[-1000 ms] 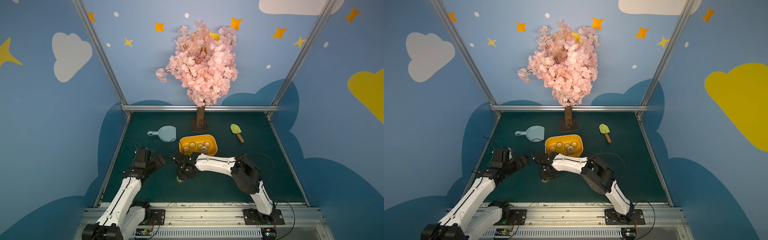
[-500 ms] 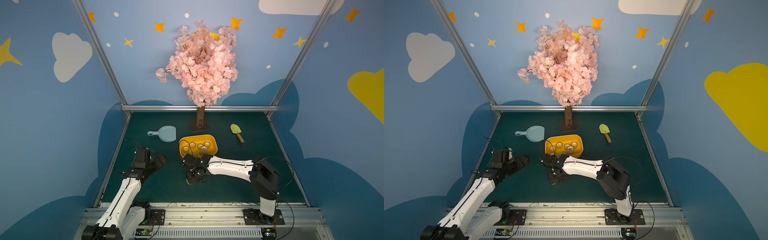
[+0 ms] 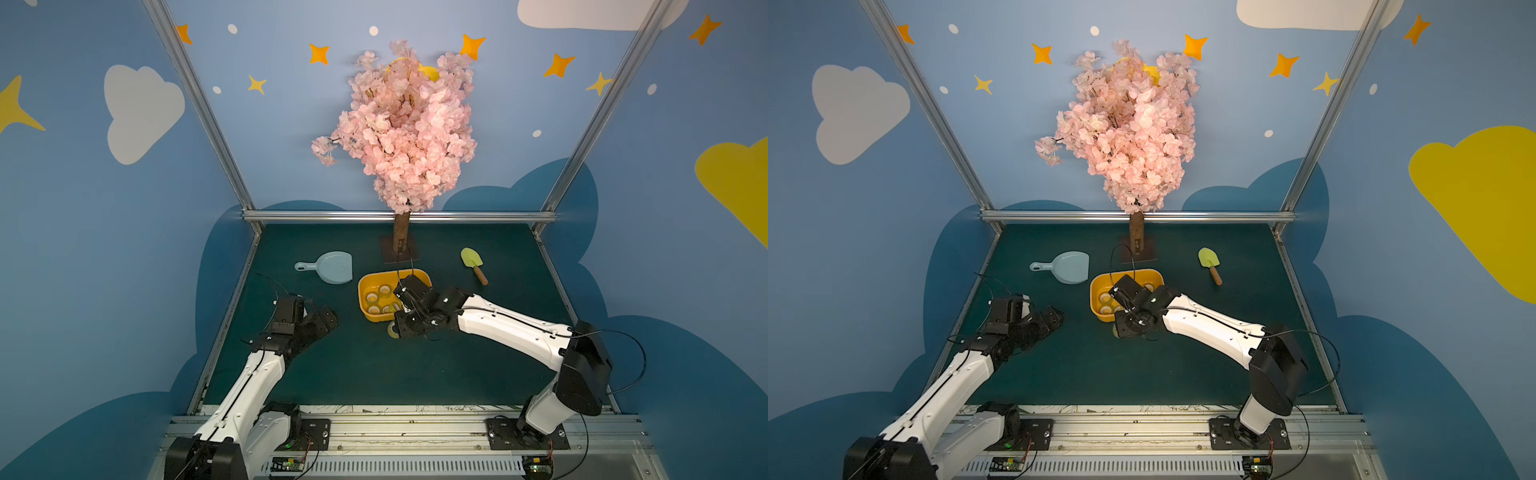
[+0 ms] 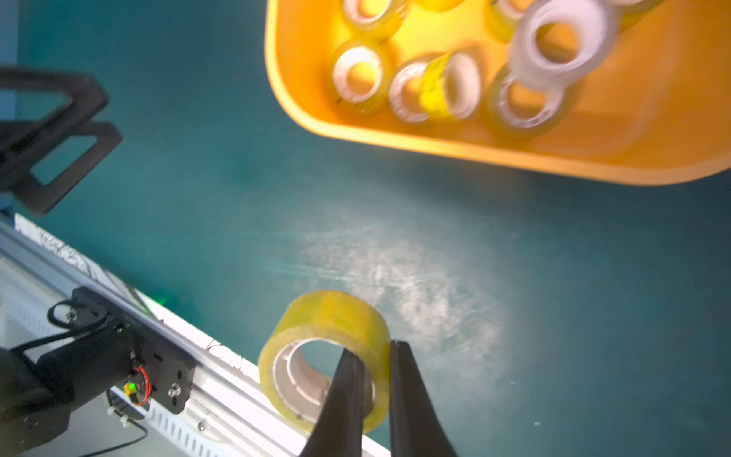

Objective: Put the transparent tape into the storage box
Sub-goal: Pick up the tape at the center of the board, then place the tape in the storage box.

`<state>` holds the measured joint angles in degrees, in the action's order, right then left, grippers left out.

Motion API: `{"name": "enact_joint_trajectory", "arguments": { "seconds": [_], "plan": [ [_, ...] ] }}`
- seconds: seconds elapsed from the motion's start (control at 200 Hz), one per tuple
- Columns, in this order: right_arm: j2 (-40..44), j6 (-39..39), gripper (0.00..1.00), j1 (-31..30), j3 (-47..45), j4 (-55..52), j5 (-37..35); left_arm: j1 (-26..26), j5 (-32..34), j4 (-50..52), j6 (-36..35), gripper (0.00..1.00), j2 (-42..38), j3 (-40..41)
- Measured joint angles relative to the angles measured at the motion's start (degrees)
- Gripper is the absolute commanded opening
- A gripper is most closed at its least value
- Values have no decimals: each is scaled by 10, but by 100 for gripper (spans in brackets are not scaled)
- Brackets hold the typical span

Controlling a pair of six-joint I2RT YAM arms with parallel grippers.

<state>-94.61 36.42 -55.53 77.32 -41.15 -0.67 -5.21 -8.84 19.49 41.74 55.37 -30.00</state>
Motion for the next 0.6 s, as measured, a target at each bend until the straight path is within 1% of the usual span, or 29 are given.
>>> {"name": "enact_joint_trajectory", "arguments": {
  "seconds": [0.13,0.255,0.451,0.601],
  "plan": [
    [-41,-23,0,48,54,-3,23,-2,-2,-2,1,100,-7,7],
    [-117,-42,0,79,130,-3,44,-3,-2,-2,1,100,-12,7],
    [-246,-54,0,91,240,-1,67,-5,-4,-2,0,100,-18,7],
    [-319,-50,0,98,289,-1,81,-5,-4,-2,-3,100,-19,7]
  ]
}}
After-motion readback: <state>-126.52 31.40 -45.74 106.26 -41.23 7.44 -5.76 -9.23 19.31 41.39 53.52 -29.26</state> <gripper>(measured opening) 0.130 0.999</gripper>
